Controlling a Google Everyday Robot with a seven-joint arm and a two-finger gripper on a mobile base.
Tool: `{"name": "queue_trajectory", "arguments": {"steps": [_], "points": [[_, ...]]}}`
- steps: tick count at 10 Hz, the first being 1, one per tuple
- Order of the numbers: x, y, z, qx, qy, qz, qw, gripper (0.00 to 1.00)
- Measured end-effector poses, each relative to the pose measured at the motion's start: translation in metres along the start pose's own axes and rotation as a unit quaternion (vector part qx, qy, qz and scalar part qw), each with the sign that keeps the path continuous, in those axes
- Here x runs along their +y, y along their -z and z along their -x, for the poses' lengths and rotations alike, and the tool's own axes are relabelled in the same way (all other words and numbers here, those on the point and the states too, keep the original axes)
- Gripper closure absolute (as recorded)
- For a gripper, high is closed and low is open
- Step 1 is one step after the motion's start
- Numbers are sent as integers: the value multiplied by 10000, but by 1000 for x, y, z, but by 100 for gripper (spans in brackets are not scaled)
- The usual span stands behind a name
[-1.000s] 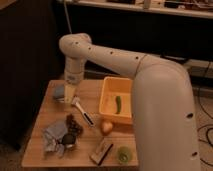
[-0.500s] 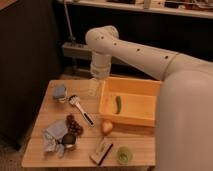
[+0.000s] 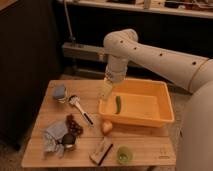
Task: Place pepper in table surface
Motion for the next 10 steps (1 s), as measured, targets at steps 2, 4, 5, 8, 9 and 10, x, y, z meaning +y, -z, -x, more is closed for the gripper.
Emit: {"name": "queue_trajectory", "arguments": {"steps": [2, 4, 5, 8, 9, 10], "points": [[5, -8, 5, 140, -182, -201, 9995, 20], [7, -34, 27, 387, -589, -916, 9933, 20], [1, -49, 34, 490, -928, -1315, 9858, 20], [-29, -68, 46, 240, -1885, -1969, 9618, 20], [-38, -62, 44, 26, -2076, -1941, 9588, 20], [-41, -55, 44, -136, -2171, -1892, 9575, 20]]}}
